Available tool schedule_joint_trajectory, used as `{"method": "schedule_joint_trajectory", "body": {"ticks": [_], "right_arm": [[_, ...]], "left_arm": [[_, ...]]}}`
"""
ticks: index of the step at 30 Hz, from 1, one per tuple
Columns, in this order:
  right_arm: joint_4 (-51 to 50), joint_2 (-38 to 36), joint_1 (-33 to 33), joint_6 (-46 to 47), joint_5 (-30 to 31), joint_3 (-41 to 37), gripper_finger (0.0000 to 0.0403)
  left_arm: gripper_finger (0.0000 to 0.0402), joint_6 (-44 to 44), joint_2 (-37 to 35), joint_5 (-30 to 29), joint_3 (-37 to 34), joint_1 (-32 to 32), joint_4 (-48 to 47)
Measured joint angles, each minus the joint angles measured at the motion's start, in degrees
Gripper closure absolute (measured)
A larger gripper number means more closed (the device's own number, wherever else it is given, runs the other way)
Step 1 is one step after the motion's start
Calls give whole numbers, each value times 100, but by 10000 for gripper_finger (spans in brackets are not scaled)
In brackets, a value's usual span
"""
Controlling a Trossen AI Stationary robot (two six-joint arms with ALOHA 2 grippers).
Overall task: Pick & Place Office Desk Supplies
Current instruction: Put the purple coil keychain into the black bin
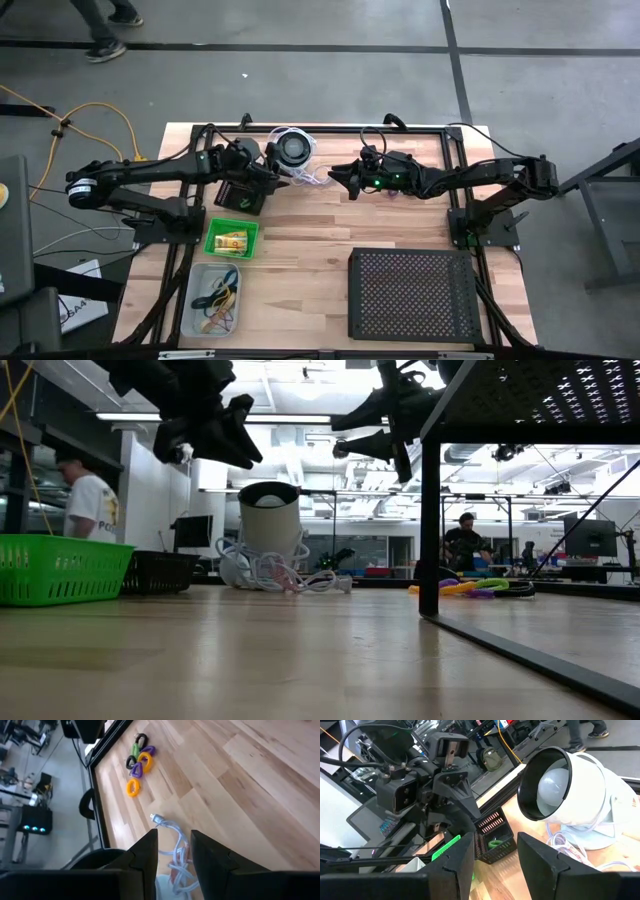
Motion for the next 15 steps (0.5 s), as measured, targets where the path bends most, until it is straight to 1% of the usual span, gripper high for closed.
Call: {"method": "schedule_joint_trajectory", "body": {"ticks": [7,15], "right_arm": [[0,0,1,0,0,0,264],[15,0,-1,41,30,2,264]], "left_arm": [[293,-341,0,-1,0,0,37],[293,-346,0,-14,0,0,33]]}}
